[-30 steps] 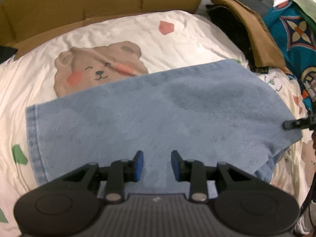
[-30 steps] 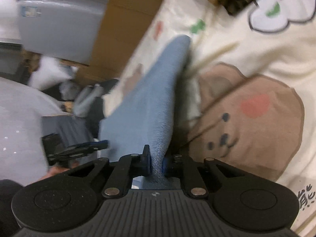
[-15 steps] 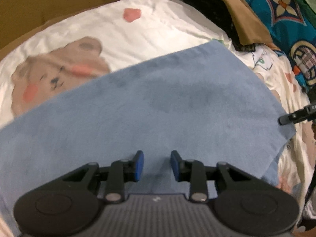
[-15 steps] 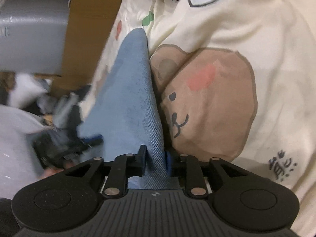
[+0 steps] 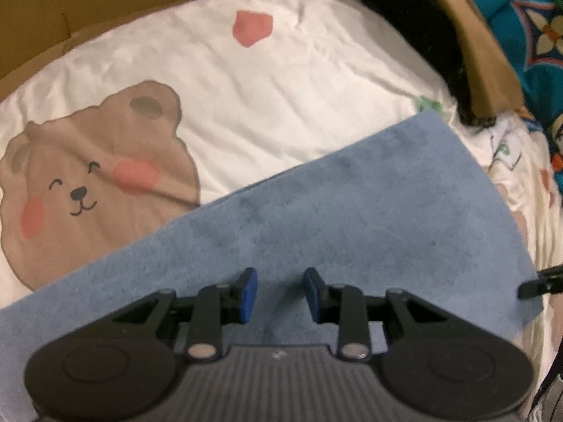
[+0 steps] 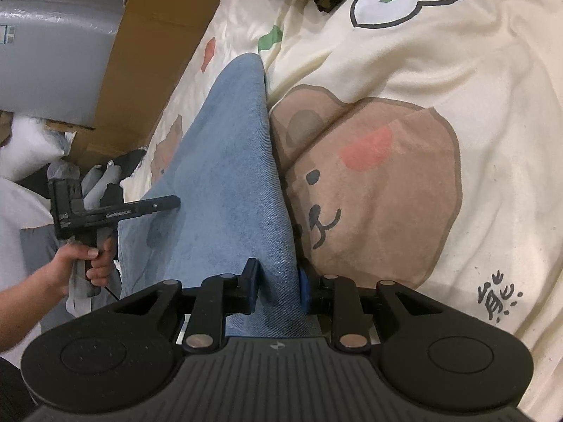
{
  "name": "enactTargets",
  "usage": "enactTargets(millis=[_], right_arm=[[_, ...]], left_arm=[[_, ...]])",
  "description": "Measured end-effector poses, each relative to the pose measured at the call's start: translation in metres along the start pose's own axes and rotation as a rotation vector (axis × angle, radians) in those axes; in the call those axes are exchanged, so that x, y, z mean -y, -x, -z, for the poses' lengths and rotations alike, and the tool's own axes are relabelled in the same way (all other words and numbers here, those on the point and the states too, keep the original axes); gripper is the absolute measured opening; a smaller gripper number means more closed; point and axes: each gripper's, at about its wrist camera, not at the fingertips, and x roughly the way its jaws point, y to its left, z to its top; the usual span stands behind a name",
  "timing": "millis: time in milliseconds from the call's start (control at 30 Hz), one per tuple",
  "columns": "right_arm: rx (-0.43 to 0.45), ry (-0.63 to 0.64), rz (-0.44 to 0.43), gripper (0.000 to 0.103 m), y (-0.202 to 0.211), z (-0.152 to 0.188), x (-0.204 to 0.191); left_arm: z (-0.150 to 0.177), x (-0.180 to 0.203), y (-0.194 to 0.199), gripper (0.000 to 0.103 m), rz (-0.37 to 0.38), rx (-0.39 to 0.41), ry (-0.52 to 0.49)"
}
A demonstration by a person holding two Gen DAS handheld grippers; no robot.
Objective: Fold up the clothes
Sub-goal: 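Open the right gripper and release the jeans corner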
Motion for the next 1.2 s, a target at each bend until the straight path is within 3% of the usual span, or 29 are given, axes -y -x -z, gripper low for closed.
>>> enactTargets(millis=[200,300,467,700,867,1200], right_arm=[[0.011,0.021,0.009,0.026,0.002,0.002,0.001],[0.019,0.012,-0.007,0.026,0.003,0.003,0.006],[0.013,0.002,-0.025,0.027,0.007,0.004,0.011],[0.029,0.046,0.057,0.028,0.027,0.005,0.001],[0.144,0.046,0.139,0.028,0.047,-0.001,-0.007],[0.203,0.246,0.12,0.027,0.009,-0.017,-0.079]], left_arm=[[-0.014,-0.003,-0.011,0.034,-0.028,-0.033,0.132],[-0.011,0.0,-0.012,0.034,-0.069,-0.01,0.21],[-0.008,0.017,-0.017,0.035,-0.152,0.041,0.239],[-0.002,0.011,-0.015,0.035,-0.128,0.059,0.243],[-0.012,0.012,-0.009,0.035,-0.125,0.039,0.188],[-0.001,0.02,0.009,0.037,-0.012,0.169,0.182]])
